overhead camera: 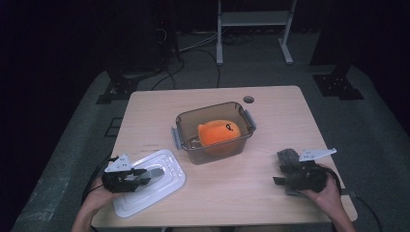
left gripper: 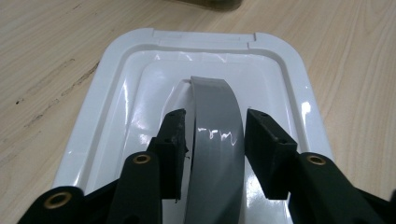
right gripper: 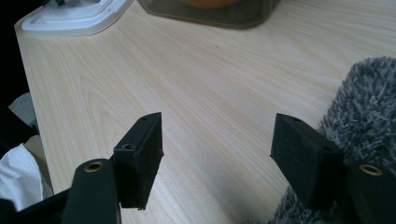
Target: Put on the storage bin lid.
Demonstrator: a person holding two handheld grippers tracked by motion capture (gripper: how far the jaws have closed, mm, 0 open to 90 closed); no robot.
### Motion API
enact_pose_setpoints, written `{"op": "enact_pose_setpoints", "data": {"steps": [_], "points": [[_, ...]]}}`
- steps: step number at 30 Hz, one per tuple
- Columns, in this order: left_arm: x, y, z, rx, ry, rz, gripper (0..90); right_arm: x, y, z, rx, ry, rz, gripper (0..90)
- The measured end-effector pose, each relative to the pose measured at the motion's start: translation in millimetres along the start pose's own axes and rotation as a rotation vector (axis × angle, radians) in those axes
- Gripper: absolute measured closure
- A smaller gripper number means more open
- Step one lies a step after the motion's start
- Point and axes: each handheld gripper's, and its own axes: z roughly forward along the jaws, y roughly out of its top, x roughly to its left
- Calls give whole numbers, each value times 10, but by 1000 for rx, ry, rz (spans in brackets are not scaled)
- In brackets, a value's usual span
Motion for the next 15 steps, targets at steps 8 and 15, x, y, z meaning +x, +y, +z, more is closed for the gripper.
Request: {"op": "enact_pose_setpoints", "data": {"steps": [8, 15], "points": [[-12, 17, 5, 12, -11, 22, 662, 1, -1, 4, 0, 0, -2, 328], [-28, 21, -26, 10, -22, 21, 664, -1, -2, 3, 0, 1, -2, 328]]}}
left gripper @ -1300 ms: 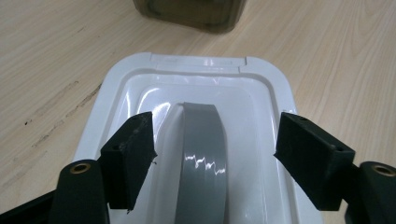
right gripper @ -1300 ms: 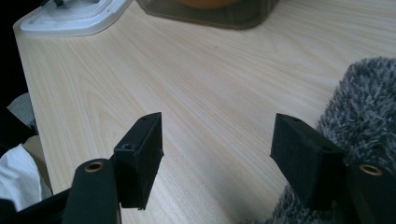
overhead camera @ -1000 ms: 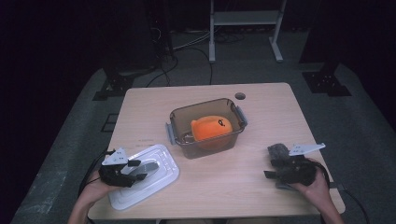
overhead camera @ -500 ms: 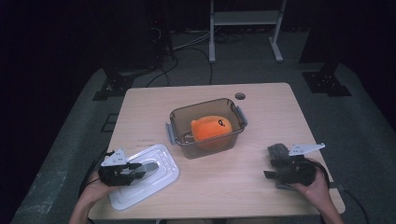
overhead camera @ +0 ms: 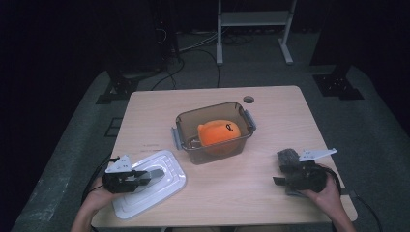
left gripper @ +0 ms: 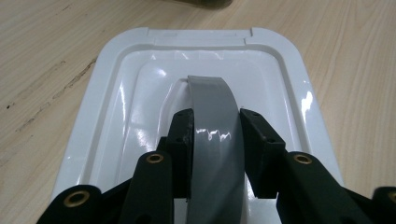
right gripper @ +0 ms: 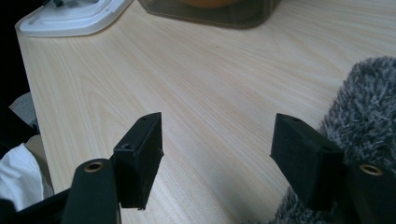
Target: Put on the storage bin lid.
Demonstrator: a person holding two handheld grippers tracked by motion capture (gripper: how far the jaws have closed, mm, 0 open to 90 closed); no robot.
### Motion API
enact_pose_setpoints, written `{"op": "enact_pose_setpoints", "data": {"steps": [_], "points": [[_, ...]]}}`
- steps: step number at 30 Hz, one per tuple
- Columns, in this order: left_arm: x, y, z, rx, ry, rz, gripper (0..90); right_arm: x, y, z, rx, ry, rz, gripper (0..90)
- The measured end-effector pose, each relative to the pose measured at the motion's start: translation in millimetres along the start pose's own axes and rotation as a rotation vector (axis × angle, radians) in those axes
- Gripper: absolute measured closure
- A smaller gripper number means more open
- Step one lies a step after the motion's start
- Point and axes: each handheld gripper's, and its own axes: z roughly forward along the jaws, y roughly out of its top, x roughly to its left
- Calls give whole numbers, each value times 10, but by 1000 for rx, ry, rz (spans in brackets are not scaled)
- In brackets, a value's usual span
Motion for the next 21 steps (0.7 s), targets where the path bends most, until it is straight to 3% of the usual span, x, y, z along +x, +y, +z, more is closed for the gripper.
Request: {"op": "enact_pose_setpoints", "data": {"steps": [13, 21], "points": [[-44, 64, -216, -18, 1, 1, 667, 6, 2, 6, 4, 2, -1, 327], [-61, 39, -412, -56, 19, -12, 667, 7, 2, 11, 7, 1, 0, 327]]}}
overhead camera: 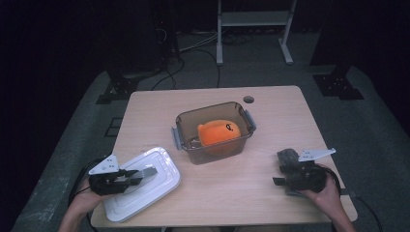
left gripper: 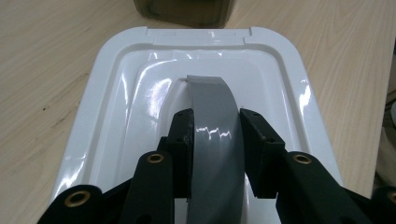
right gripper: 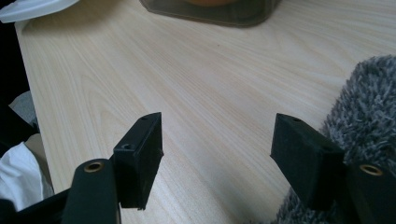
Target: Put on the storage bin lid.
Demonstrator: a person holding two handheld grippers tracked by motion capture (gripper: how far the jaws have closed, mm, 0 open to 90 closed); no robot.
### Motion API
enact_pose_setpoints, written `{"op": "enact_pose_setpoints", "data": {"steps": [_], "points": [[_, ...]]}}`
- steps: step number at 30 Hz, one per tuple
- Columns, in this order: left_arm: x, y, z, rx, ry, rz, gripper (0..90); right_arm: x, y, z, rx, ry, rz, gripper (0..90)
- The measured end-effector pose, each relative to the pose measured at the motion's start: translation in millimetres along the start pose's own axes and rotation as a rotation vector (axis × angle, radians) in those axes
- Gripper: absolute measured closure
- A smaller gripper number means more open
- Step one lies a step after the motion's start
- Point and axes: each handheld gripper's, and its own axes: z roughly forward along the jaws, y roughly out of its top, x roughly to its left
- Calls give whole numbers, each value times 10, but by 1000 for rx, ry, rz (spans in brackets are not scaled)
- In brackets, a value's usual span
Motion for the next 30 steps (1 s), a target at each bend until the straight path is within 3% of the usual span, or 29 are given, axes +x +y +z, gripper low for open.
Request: {"op": "enact_pose_setpoints", "data": {"steps": [17, 30], "points": [[-59, 163, -344, -27, 11, 35, 666, 4, 2, 10, 4, -1, -1, 328], [-103, 450, -513, -70, -2, 82, 666, 2, 2, 16, 5, -1, 2, 327]]}}
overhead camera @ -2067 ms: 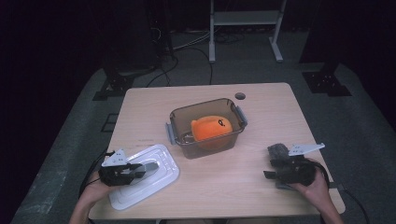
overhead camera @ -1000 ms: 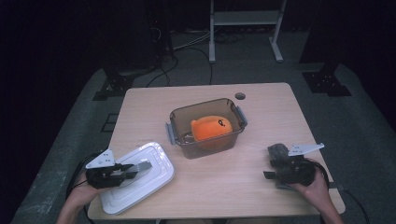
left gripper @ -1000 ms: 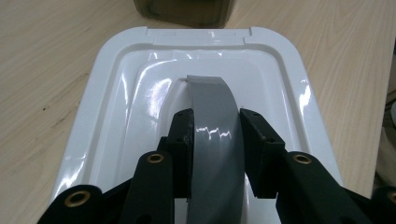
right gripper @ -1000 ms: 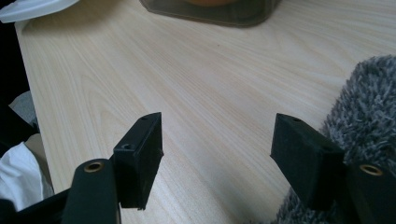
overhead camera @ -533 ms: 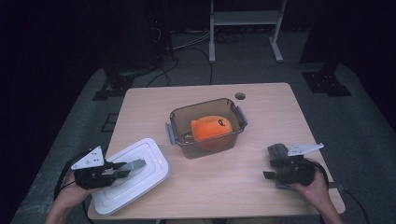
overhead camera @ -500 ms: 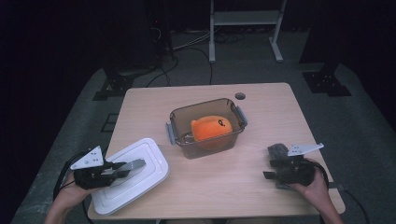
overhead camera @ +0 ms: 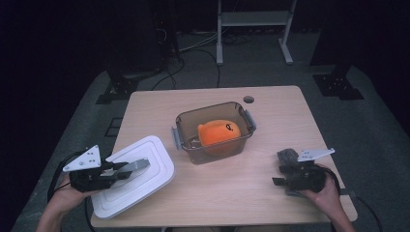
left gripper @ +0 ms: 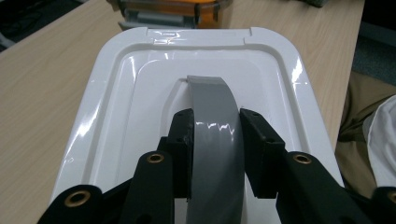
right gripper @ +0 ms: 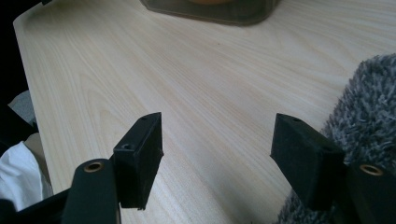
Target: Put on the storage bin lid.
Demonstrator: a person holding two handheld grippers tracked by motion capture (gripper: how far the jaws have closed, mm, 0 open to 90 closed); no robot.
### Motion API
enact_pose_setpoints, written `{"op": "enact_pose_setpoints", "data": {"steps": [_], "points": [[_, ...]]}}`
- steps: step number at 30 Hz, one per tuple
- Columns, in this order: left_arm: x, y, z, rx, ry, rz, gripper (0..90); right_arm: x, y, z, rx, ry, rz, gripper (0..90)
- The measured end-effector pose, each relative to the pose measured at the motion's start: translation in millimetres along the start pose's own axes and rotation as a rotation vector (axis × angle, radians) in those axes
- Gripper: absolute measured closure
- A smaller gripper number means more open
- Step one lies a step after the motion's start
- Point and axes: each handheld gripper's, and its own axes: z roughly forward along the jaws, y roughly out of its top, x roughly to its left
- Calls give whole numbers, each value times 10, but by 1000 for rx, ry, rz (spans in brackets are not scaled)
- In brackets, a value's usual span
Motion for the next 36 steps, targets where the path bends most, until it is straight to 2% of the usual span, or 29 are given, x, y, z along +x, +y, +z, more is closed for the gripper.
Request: {"op": "enact_pose_setpoints", "data": {"steps": [5, 12, 36], "points": [[14, 166, 11, -6, -10, 32, 666, -2, -1, 0, 1, 0, 2, 327], [54, 362, 75, -21, -25, 54, 666, -11, -5, -8, 0, 1, 4, 327], [150, 1035, 513, -23, -104, 125, 667, -12, 0, -18, -2, 2, 0, 328]]}}
